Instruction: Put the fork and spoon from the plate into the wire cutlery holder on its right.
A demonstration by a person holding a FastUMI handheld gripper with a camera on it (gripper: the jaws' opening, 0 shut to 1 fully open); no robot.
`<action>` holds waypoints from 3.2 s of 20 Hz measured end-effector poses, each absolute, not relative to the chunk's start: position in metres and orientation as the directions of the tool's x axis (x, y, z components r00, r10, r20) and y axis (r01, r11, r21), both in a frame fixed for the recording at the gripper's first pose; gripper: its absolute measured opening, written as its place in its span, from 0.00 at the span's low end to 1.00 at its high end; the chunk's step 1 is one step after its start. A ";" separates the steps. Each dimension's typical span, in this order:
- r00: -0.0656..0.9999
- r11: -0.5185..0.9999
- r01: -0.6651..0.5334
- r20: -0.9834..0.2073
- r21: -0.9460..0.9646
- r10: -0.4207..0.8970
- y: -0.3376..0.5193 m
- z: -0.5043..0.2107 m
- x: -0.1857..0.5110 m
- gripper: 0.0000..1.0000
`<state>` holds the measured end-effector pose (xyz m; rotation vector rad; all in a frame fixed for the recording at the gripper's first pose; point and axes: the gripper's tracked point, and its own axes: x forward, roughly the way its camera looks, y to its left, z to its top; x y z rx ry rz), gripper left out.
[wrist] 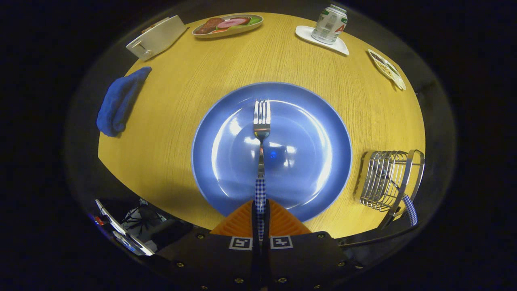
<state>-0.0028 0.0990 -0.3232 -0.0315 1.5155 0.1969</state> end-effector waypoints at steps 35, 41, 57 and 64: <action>-0.116 0.939 -0.334 -0.984 -0.087 -0.132 -0.094 -0.193 -0.068 0.02; -0.244 0.914 -0.394 -0.948 -0.097 -0.205 -0.120 -0.196 -0.068 0.02; -0.577 0.908 -0.419 -0.767 -0.017 -0.281 -0.122 -0.223 -0.040 0.02; -0.670 0.917 -0.398 -0.692 0.027 -0.270 -0.118 -0.232 -0.032 0.02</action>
